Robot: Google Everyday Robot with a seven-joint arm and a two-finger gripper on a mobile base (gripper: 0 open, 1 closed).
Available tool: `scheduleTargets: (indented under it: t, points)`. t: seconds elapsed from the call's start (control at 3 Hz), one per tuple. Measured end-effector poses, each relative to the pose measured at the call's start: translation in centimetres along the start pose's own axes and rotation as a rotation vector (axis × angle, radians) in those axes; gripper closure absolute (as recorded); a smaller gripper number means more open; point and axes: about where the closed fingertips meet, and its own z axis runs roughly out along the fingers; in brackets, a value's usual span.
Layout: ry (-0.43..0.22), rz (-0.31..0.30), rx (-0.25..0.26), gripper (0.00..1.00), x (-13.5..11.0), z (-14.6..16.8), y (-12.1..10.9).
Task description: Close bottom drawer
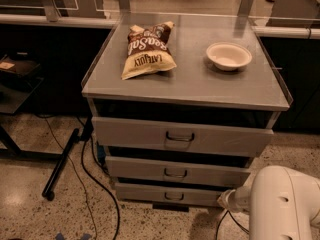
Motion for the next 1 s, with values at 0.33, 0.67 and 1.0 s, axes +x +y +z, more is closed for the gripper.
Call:
scheduleTargets:
  t: [0.33, 0.67, 1.0]
  points:
    - [0.023, 0.017, -0.002, 1.00, 0.2, -0.8, -0.8]
    - [0.070, 0.071, 0.033, 1.00, -0.2, -4.1, -4.0]
    - [0.083, 0.174, 0.083, 1.00, -1.1, -8.0, -8.8]
